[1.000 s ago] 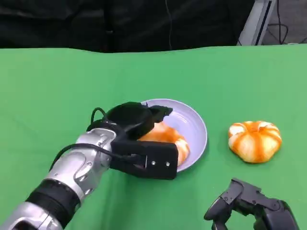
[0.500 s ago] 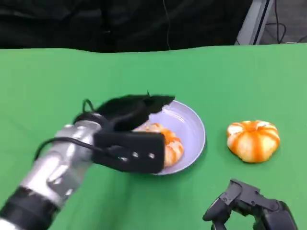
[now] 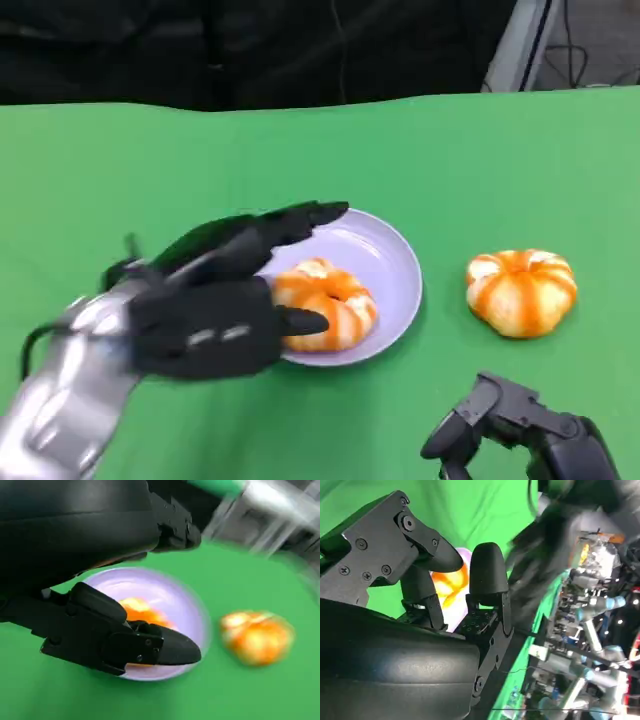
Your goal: Grasp the bread from the table and place it into the plate.
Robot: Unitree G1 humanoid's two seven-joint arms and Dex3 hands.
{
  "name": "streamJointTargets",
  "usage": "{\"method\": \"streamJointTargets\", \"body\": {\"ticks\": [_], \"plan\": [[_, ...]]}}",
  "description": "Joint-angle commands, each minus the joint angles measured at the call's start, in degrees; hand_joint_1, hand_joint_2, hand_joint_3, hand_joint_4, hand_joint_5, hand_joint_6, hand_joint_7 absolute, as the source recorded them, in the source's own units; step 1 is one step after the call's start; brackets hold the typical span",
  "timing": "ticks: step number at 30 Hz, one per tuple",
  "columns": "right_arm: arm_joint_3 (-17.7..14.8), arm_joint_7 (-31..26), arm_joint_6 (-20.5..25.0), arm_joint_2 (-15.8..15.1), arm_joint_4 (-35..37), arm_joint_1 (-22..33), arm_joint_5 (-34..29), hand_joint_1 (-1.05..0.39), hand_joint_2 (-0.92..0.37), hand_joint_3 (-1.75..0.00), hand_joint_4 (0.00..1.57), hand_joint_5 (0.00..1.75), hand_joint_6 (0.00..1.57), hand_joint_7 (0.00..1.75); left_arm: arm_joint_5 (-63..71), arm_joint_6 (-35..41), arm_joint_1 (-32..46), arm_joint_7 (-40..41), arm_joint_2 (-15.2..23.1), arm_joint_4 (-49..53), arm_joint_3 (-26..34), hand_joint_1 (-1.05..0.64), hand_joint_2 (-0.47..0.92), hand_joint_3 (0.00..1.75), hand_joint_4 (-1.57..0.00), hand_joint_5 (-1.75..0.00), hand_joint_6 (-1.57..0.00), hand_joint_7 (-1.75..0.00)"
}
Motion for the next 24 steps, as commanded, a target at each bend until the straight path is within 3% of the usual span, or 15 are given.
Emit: {"method": "streamJointTargets", "body": {"ticks": [1,3,5,7,10,12,14,19,24], "plan": [[-0.07,0.41,0.86,-0.48,-1.24,0.38,1.05,-0.08,-0.37,-1.28,0.70,1.61,0.78,1.29,-10.38,-0.27,12.13,2.41,-1.84,-9.61,8.25,-0.25,0.92,0.30,-0.79,-0.77,-0.83,-0.23],[-0.01,0.53,1.07,-0.55,-1.53,0.54,1.07,-0.08,-0.37,-1.28,0.70,1.61,0.78,1.29,-15.43,-2.09,17.52,3.00,-3.81,-12.47,10.54,-0.17,0.91,0.32,-0.73,-1.06,-0.91,-0.30],[0.10,0.61,1.31,-0.56,-1.89,0.72,1.04,-0.08,-0.37,-1.28,0.70,1.61,0.79,1.28,-19.47,-4.38,21.05,2.87,-5.65,-13.55,11.86,-0.12,0.84,0.47,-0.68,-1.27,-0.82,-0.63],[0.09,0.64,1.50,-0.62,-2.16,0.82,0.95,-0.07,-0.36,-1.28,0.70,1.60,0.79,1.28,-23.20,-5.86,24.32,2.65,-7.38,-14.48,12.93,-0.04,0.65,0.97,-0.68,-1.54,-0.70,-1.18],[-0.13,0.66,1.54,-0.75,-2.23,0.77,0.86,-0.07,-0.36,-1.28,0.71,1.60,0.79,1.27,-25.40,-6.40,30.13,3.84,-9.38,-17.04,13.81,0.01,0.55,1.27,-0.68,-1.71,-0.62,-1.45],[-0.40,0.81,1.39,-0.94,-2.21,0.73,1.20,-0.07,-0.36,-1.28,0.71,1.60,0.79,1.27,-24.46,-7.17,32.98,5.01,-10.27,-18.16,13.83,0.00,0.54,1.30,-0.68,-1.74,-0.61,-1.49],[-0.87,1.15,1.23,-1.33,-2.24,0.74,1.95,-0.07,-0.36,-1.28,0.71,1.59,0.80,1.27,-23.53,-10.39,34.75,5.32,-11.22,-16.80,13.58,0.00,0.62,1.10,-0.70,-1.74,-0.57,-1.62],[-1.53,1.59,0.64,-1.74,-2.03,0.92,2.48,-0.08,-0.36,-1.29,0.71,1.59,0.80,1.27,-22.66,-15.60,36.02,5.86,-12.94,-12.76,13.43,-0.10,0.64,0.91,-0.75,-1.75,-0.59,-1.72],[-1.94,1.48,0.24,-1.65,-1.75,0.91,2.61,-0.09,-0.36,-1.29,0.71,1.59,0.80,1.27,-23.11,-22.18,33.64,4.65,-12.15,-6.33,14.81,-0.11,0.51,1.06,-0.83,-1.75,-0.65,-1.70]]}}
